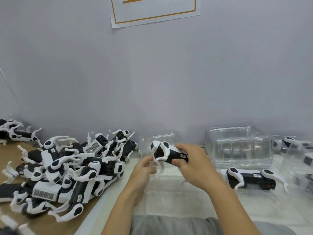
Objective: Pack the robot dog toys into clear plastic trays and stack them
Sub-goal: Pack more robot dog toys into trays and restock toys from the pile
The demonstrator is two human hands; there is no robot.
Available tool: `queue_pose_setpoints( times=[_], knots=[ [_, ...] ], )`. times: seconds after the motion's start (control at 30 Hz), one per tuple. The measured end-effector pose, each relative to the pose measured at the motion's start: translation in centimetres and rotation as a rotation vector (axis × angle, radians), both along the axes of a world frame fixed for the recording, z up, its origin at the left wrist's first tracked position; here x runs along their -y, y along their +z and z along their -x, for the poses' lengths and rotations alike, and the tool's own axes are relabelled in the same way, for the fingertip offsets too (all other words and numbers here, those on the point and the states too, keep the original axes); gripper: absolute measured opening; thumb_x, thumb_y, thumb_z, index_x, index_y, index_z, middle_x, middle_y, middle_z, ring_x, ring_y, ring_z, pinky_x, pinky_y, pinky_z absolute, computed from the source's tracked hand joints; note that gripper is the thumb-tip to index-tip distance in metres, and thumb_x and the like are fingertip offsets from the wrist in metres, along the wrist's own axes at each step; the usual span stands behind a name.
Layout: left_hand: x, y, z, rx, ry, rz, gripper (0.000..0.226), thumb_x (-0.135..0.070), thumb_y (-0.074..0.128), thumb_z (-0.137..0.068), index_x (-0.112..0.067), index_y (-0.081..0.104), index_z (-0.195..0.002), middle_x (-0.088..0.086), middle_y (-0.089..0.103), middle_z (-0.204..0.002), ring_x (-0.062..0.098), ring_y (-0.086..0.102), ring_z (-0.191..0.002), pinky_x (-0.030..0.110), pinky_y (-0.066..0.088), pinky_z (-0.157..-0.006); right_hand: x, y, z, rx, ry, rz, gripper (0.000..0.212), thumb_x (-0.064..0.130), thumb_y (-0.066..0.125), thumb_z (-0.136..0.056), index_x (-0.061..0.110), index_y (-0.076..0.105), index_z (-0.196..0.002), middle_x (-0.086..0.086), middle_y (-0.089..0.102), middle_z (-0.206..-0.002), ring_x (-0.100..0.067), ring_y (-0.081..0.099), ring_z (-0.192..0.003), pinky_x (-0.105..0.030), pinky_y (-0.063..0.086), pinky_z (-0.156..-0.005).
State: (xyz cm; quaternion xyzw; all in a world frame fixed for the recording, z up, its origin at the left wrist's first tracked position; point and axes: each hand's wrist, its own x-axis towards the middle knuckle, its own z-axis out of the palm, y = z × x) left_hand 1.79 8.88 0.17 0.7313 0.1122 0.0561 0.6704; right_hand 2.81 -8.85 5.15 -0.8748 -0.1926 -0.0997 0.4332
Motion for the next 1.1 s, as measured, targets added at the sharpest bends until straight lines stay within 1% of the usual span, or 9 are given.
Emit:
queue_pose_setpoints(
  times=[0.1, 0.17, 0.27, 0.37, 0.5, 0.6, 0.7, 0.87, 1.1],
  knots=[
    [0.0, 0.0, 0.0, 0.012, -0.021, 0.013, 0.027, 0.008, 0.052, -0.086, -0.004, 0.068, -0.105, 0.024, 0.066, -0.104, 0.025, 0.057, -0.092, 0.038, 0.038, -0.083, 0.1, -0.3, 0.0, -0.031, -0.014, 0.17, 0.012, 0.022, 0.067, -0.087, 0.032, 0.063, -0.092, 0.013, 0.062, -0.093, -0.013, 0.048, -0.103, -0.036, 0.028, -0.085],
    [0.0, 0.0, -0.1, 0.032, -0.007, 0.043, 0.032, 0.011, 0.052, -0.084, -0.008, 0.071, -0.102, 0.019, 0.071, -0.106, 0.03, 0.063, -0.098, 0.04, 0.043, -0.087, 0.1, -0.2, 0.0, -0.027, -0.044, 0.239, 0.012, 0.022, 0.067, -0.086, 0.032, 0.062, -0.088, 0.013, 0.057, -0.095, -0.013, 0.045, -0.105, -0.035, 0.023, -0.08],
    [0.1, 0.3, -0.1, 0.058, 0.061, 0.12, 0.04, 0.007, 0.063, -0.069, -0.011, 0.072, -0.103, 0.008, 0.074, -0.108, 0.032, 0.064, -0.112, 0.048, 0.045, -0.104, -0.1, -0.5, 0.0, -0.022, -0.086, 0.336, 0.019, 0.021, 0.067, -0.083, 0.033, 0.066, -0.098, 0.013, 0.055, -0.1, -0.014, 0.045, -0.108, -0.034, 0.023, -0.082],
    [0.1, 0.5, 0.0, 0.049, 0.04, 0.144, 0.05, -0.009, 0.058, -0.054, -0.014, 0.074, -0.101, 0.009, 0.073, -0.108, 0.034, 0.063, -0.112, 0.05, 0.047, -0.101, -0.2, -1.1, -0.1, -0.054, -0.077, 0.323, 0.018, 0.023, 0.067, -0.083, 0.032, 0.066, -0.099, 0.011, 0.061, -0.101, -0.015, 0.05, -0.106, -0.034, 0.023, -0.082],
    [0.1, 0.6, 0.1, 0.05, 0.018, 0.216, 0.025, -0.018, 0.061, -0.075, -0.017, 0.076, -0.096, 0.014, 0.071, -0.103, 0.033, 0.063, -0.102, 0.045, 0.049, -0.089, -0.5, -1.7, -0.1, -0.043, -0.064, 0.273, 0.014, 0.023, 0.068, -0.082, 0.029, 0.068, -0.095, 0.011, 0.065, -0.096, -0.013, 0.054, -0.099, -0.033, 0.02, -0.078],
    [0.1, 0.2, -0.1, 0.06, 0.031, 0.192, 0.016, -0.025, 0.062, -0.093, -0.019, 0.076, -0.099, 0.008, 0.073, -0.107, 0.033, 0.062, -0.115, 0.053, 0.044, -0.108, -0.5, -1.8, -0.1, -0.023, -0.072, 0.262, 0.012, 0.023, 0.069, -0.082, 0.028, 0.069, -0.093, 0.01, 0.066, -0.093, -0.013, 0.054, -0.097, -0.033, 0.02, -0.077],
    [0.1, -0.1, -0.3, 0.034, 0.04, 0.147, 0.018, -0.025, 0.06, -0.096, -0.016, 0.073, -0.106, 0.009, 0.072, -0.114, 0.027, 0.062, -0.117, 0.053, 0.04, -0.112, -0.6, -1.9, 0.0, -0.002, -0.087, 0.274, 0.007, 0.022, 0.067, -0.082, 0.027, 0.069, -0.087, 0.009, 0.066, -0.088, -0.013, 0.05, -0.098, -0.034, 0.02, -0.078],
    [0.0, -0.3, -0.5, 0.008, 0.048, 0.145, 0.02, -0.024, 0.057, -0.098, -0.011, 0.071, -0.105, 0.018, 0.07, -0.113, 0.036, 0.061, -0.117, 0.056, 0.04, -0.111, -1.0, -2.3, 0.0, 0.042, -0.083, 0.321, 0.016, 0.019, 0.064, -0.082, 0.024, 0.056, -0.07, 0.008, 0.058, -0.08, -0.014, 0.041, -0.097, -0.035, 0.019, -0.077],
    [0.1, -0.2, -0.4, -0.002, 0.033, 0.165, 0.018, -0.021, 0.052, -0.101, -0.009, 0.066, -0.102, 0.009, 0.066, -0.099, 0.027, 0.059, -0.1, 0.041, 0.044, -0.09, -1.2, -2.4, 0.0, 0.057, -0.07, 0.317, 0.014, 0.016, 0.065, -0.084, 0.023, 0.058, -0.074, 0.007, 0.053, -0.08, -0.017, 0.045, -0.091, -0.033, 0.026, -0.078]
  ],
)
